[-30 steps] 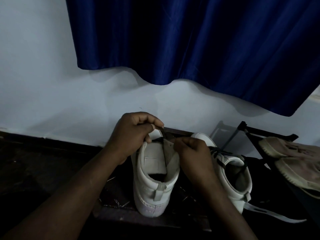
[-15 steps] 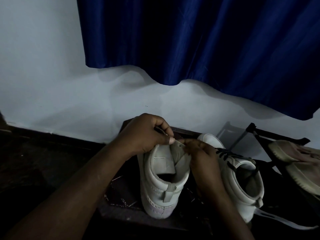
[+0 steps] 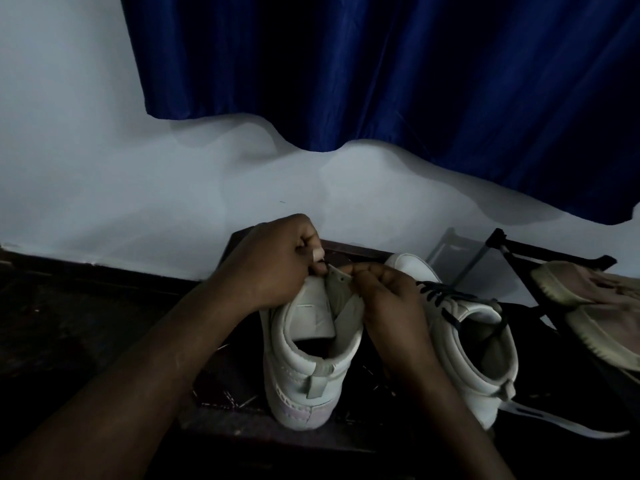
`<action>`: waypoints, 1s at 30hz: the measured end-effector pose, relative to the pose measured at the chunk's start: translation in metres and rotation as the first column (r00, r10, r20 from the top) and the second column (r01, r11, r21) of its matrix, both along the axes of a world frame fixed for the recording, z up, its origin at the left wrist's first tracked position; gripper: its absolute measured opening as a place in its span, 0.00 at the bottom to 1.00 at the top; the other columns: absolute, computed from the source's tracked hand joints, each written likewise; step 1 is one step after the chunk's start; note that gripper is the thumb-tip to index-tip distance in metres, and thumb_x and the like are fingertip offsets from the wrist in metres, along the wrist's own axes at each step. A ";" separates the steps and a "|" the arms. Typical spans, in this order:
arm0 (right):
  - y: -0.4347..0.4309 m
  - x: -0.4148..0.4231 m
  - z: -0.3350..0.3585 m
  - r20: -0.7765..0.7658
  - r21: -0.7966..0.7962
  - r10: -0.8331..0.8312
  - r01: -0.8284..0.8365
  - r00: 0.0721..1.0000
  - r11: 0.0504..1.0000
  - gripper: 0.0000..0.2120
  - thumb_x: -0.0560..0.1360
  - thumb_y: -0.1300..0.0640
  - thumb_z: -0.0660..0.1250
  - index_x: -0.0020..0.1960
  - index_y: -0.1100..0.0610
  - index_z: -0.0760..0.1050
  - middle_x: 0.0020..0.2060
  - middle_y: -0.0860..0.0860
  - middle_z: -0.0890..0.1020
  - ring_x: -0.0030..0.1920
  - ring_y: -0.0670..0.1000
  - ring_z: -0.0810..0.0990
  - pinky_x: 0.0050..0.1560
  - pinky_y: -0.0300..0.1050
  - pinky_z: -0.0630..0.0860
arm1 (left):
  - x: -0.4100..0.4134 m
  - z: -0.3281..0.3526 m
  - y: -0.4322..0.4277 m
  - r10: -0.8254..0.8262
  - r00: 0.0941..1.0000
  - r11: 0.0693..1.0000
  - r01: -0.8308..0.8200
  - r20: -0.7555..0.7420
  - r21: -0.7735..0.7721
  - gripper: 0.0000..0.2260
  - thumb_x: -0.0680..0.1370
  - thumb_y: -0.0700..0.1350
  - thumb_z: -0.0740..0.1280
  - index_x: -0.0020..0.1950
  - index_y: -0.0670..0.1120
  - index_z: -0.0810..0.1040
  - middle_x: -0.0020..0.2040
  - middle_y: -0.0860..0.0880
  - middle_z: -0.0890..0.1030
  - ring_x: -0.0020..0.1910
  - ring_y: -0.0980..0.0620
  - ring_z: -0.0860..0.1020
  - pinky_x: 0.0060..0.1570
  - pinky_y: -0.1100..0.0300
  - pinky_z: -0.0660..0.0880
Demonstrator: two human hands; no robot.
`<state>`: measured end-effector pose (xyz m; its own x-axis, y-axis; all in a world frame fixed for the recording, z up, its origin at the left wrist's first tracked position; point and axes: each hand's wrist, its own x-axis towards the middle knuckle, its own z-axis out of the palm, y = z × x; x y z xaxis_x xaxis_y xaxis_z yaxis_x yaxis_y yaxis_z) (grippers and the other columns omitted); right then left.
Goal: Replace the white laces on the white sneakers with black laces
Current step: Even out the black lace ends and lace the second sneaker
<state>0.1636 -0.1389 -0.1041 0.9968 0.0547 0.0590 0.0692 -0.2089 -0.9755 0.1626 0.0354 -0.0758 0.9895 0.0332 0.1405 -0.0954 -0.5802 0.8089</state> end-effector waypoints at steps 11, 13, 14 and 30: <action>-0.001 0.009 -0.010 0.008 -0.014 0.026 -0.025 1.000 1.000 0.21 0.65 0.42 0.64 0.46 0.53 0.87 0.42 0.53 0.88 0.49 0.59 0.87 0.54 0.66 0.81 | -0.007 0.004 0.002 0.011 1.000 1.000 -0.012 0.019 0.021 0.08 0.71 0.42 0.78 0.41 0.54 0.82 0.38 0.56 0.86 0.37 0.58 0.83 0.45 0.55 0.79; -0.001 0.010 -0.010 0.006 -0.023 0.030 -0.030 1.000 0.999 0.21 0.65 0.42 0.64 0.46 0.52 0.87 0.42 0.53 0.88 0.49 0.58 0.87 0.54 0.65 0.81 | -0.007 0.003 0.000 0.014 1.000 0.999 -0.015 0.009 0.047 0.09 0.70 0.42 0.77 0.41 0.54 0.80 0.37 0.57 0.85 0.37 0.57 0.83 0.48 0.54 0.79; -0.001 0.009 -0.009 0.005 -0.026 0.028 -0.028 1.000 0.999 0.21 0.65 0.42 0.64 0.46 0.52 0.87 0.42 0.52 0.88 0.49 0.57 0.87 0.55 0.65 0.81 | -0.006 0.003 0.000 0.020 1.000 0.998 -0.020 0.011 0.062 0.09 0.70 0.43 0.77 0.41 0.54 0.80 0.37 0.57 0.85 0.37 0.57 0.82 0.49 0.53 0.79; 0.002 0.006 -0.008 0.050 -0.013 0.011 -0.010 0.999 1.000 0.21 0.66 0.43 0.63 0.44 0.57 0.85 0.38 0.63 0.84 0.46 0.68 0.83 0.46 0.68 0.80 | -0.006 -0.009 -0.006 0.120 0.982 0.990 -0.130 0.148 0.059 0.11 0.71 0.46 0.76 0.39 0.53 0.74 0.34 0.54 0.81 0.34 0.55 0.78 0.36 0.59 0.72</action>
<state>0.1697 -0.1365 -0.1124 0.9919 0.0665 0.1081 0.1202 -0.2202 -0.9680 0.1562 0.0293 -0.0844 0.9474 0.1412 0.2874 -0.1310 -0.6479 0.7503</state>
